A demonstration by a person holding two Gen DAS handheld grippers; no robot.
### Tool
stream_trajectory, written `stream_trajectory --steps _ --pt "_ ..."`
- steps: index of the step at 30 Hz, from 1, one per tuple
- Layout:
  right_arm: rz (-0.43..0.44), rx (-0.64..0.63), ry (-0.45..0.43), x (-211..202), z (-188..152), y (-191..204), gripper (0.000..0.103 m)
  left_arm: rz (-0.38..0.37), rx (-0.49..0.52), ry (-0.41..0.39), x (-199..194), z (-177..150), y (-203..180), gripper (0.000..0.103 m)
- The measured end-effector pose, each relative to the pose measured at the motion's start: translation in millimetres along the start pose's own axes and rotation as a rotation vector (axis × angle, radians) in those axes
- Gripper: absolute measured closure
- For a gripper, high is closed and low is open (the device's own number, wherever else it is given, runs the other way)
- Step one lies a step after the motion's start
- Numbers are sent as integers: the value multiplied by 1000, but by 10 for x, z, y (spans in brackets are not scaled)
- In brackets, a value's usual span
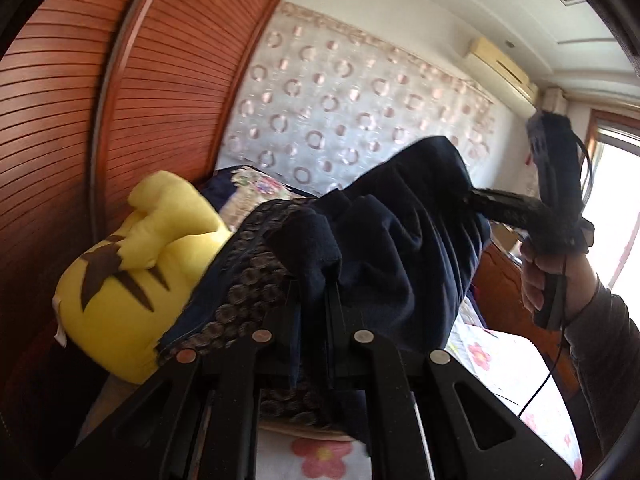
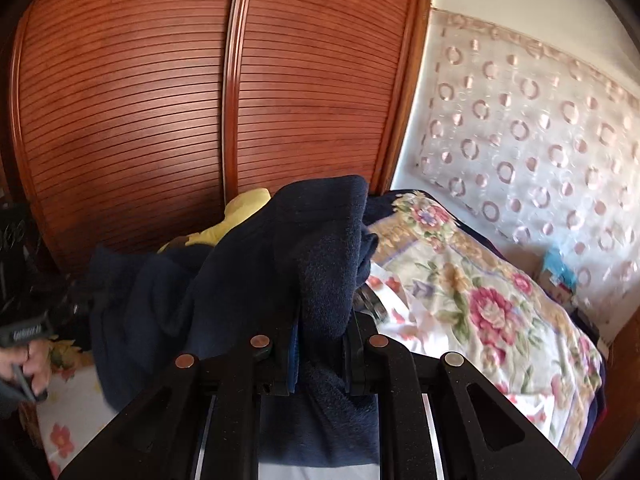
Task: Fold small clothes
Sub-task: 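Carry the folded shirt with both tools onto the patterned cloth stack, then open both tools to release the shirt on the stack and withdraw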
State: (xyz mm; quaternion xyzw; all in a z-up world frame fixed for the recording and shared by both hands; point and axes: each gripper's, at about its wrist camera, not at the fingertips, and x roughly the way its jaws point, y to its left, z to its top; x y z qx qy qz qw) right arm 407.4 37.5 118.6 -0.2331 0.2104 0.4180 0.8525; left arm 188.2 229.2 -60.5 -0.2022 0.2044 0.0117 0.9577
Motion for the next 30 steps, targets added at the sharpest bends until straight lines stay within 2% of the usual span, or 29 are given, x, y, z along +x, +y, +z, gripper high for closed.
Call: stream_trajectory --steps 6,8,12,13,16,19,21,23,28,30 --pt "31 -42 18 527 239 168 87 99 -52 59 51 -242 253 93" --pt "42 -24 28 694 200 206 87 113 -62 75 28 -340 328 93" --pt "3 10 37 831 149 285 85 145 -43 102 18 -390 341 92" --pt "6 48 29 829 159 254 79 144 -45 105 0 -380 320 92" --pt "-38 128 -43 768 227 187 72 166 -34 111 -45 -393 296 90" --pt "-6 130 -49 620 175 187 72 183 0 109 -78 -378 272 88" --pt "44 109 -39 583 94 245 72 173 21 99 -125 -362 271 77" --pt "57 84 -8 645 -2 285 72 172 50 86 -198 -333 240 63" --pt "39 155 107 1025 -312 106 72 206 167 74 -345 -267 32 59" --pt "30 182 115 1148 -412 61 72 215 195 71 -397 -242 -47 58"
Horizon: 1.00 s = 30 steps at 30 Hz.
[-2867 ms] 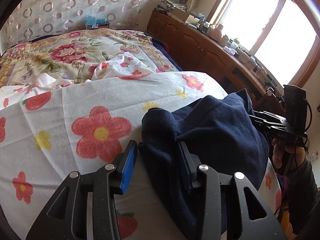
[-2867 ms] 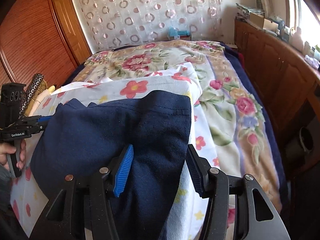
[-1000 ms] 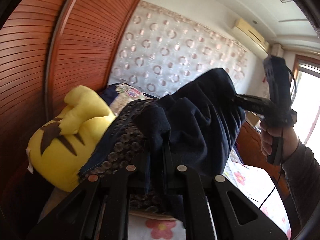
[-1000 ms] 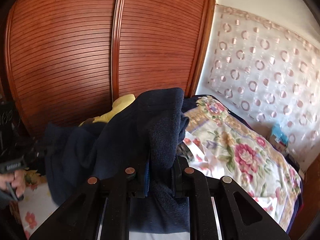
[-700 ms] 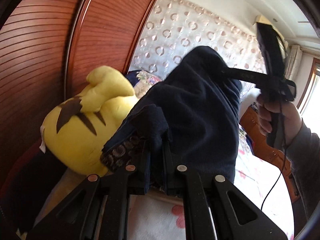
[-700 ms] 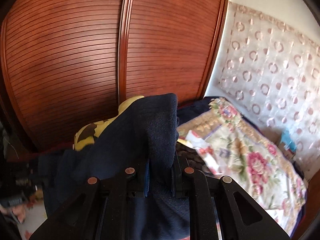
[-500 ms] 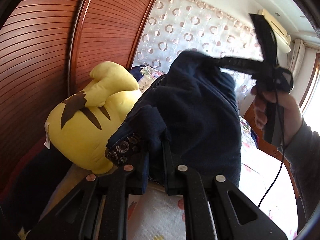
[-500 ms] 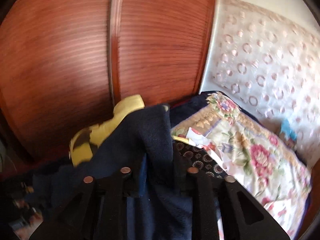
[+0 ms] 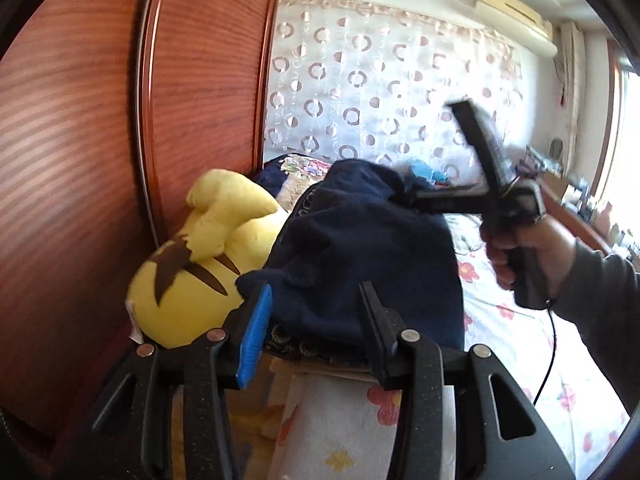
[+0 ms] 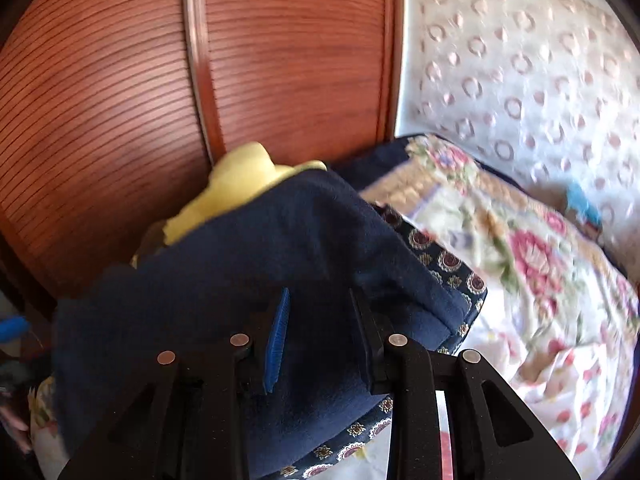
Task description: Fold small clothes
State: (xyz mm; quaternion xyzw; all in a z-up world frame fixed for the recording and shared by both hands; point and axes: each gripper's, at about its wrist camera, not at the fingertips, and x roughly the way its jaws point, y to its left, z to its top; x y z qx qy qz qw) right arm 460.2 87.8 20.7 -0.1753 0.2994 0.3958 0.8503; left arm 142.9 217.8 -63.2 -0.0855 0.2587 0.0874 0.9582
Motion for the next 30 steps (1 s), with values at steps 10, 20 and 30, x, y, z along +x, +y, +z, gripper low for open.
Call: stream_trajectory --steps 10,20,30 --pt "-42 88 -145 -810 -425 283 72 59 95 -2 -255 75 -352 58" --pt "-152 183 -231 -2292 -1605 635 72 -12 179 5 -500 -71 -941 58" --pt "-300 289 -249 -3330 -2344 1079 45 -141 232 16 -751 -231 -1528 58"
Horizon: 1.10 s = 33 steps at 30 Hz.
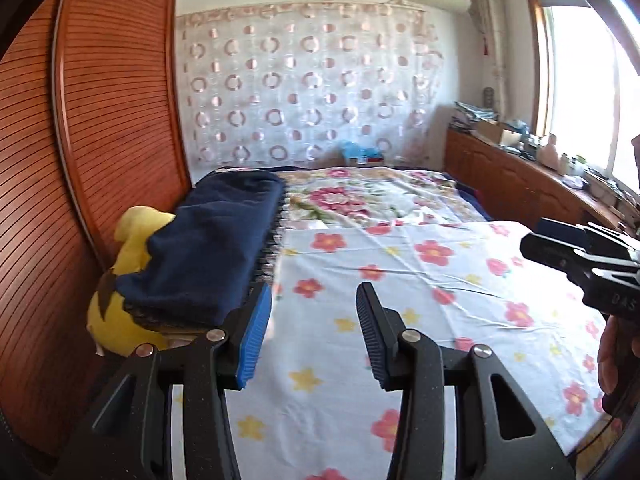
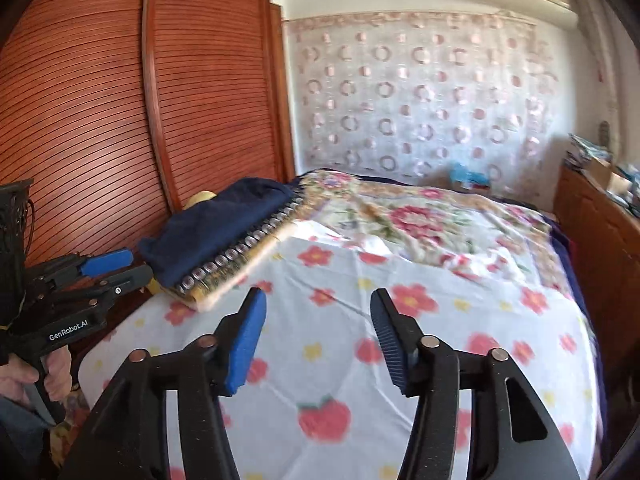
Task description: Fold small clothes
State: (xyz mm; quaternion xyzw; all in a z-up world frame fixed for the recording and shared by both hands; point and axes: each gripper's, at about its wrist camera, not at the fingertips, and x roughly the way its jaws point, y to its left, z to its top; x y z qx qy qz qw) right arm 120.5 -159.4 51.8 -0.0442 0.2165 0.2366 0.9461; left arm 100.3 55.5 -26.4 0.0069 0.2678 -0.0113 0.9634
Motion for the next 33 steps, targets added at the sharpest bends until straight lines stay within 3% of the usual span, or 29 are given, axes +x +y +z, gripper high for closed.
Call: stream_trajectory --steps 7,11,15,22,33 --pt "-43 32 -28 -436 -103 287 43 -60 18 -15 -209 23 -333 58" --pt "-73 46 -51 -652 -189 405 33 -74 30 -42 -365 84 -477 58" --pt "-107 59 -92 -852 -233 489 30 -91 40 -76 -535 177 -582 58" --pt "-188 77 -154 -1061 -360 603 29 -102 43 -131 -801 299 -661 58" --pt "-218 89 -181 -1058 -551 817 29 -93 35 -139 -894 293 -603 58"
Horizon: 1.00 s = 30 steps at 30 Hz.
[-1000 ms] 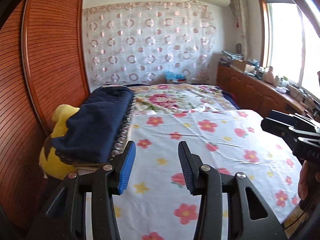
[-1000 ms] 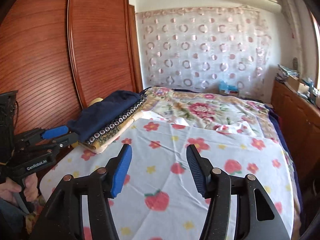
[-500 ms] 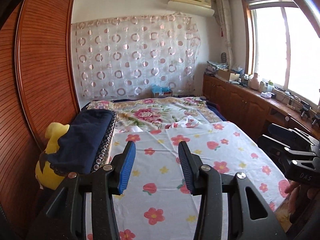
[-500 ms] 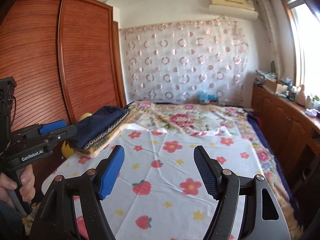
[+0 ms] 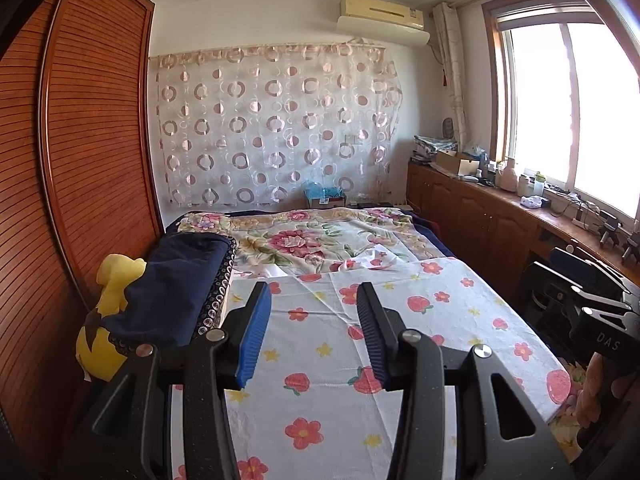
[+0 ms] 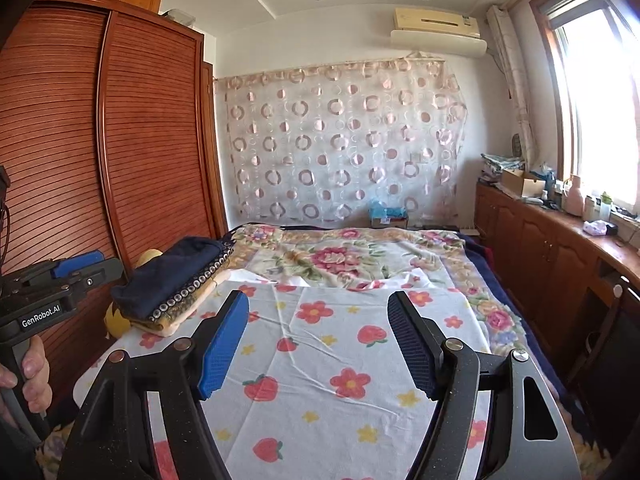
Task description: Fold small clothes
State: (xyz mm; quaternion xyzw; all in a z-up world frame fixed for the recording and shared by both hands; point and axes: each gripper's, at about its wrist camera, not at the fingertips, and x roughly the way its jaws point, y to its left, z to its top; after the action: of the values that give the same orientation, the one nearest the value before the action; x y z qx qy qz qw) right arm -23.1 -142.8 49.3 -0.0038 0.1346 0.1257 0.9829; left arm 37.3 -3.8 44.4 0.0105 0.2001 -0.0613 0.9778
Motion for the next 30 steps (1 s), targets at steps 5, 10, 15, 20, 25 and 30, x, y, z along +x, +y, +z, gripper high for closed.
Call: stream_trajectory --steps 5,10,15,20,25,30 --pt "2 8 3 -16 -31 -7 29 2 2 -1 2 -3 9 57" --pt "3 15 0 -17 4 -98 29 2 2 -1 4 -3 7 57" --pt "3 16 -4 -19 -1 -167 29 3 2 -2 3 -1 8 57" --pt "2 17 -3 -1 3 -220 29 3 0 -2 3 3 11 57" --pt "6 17 -2 24 14 -295 29 7 -6 -7 1 -27 45 57" --pt "10 17 -1 32 14 -340 29 7 -5 -7 -1 -26 47 57"
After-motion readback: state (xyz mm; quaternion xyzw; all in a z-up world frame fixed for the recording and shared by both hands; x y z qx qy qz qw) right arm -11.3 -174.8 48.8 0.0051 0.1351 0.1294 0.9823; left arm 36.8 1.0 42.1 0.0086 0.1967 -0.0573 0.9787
